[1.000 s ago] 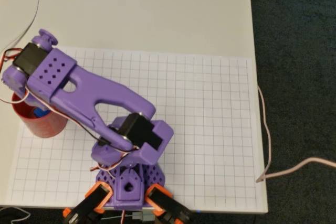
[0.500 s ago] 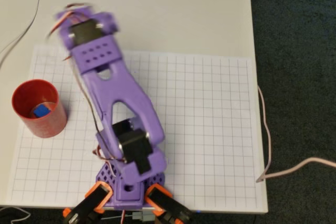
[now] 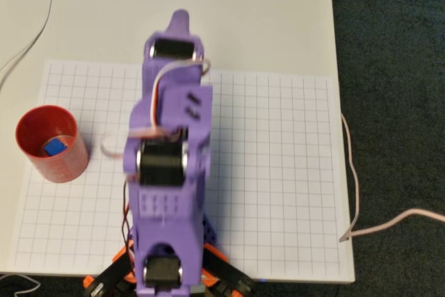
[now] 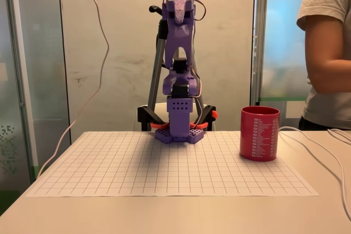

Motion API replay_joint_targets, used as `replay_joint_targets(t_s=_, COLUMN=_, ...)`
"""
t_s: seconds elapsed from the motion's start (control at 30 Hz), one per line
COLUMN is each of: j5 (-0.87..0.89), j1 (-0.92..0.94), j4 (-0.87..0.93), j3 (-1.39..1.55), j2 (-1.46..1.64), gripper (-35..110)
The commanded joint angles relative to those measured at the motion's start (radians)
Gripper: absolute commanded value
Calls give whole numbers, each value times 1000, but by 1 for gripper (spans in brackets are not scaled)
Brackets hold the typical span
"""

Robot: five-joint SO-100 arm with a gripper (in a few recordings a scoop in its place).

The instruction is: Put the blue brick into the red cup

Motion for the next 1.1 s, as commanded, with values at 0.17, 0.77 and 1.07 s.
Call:
replay_joint_targets(t_s=0.17, j5=-44, j1=0, j4=-29, j3=252, j2=176, gripper=0)
replay_joint_targets(t_s=0.77, j5=12, j1=-84, j4=-175, j3=976, j2=178, gripper=0)
replay_joint_targets(t_s=1.07, j5=-3, j1=-84, j4=-172, j3=1052, j2=178, gripper=0)
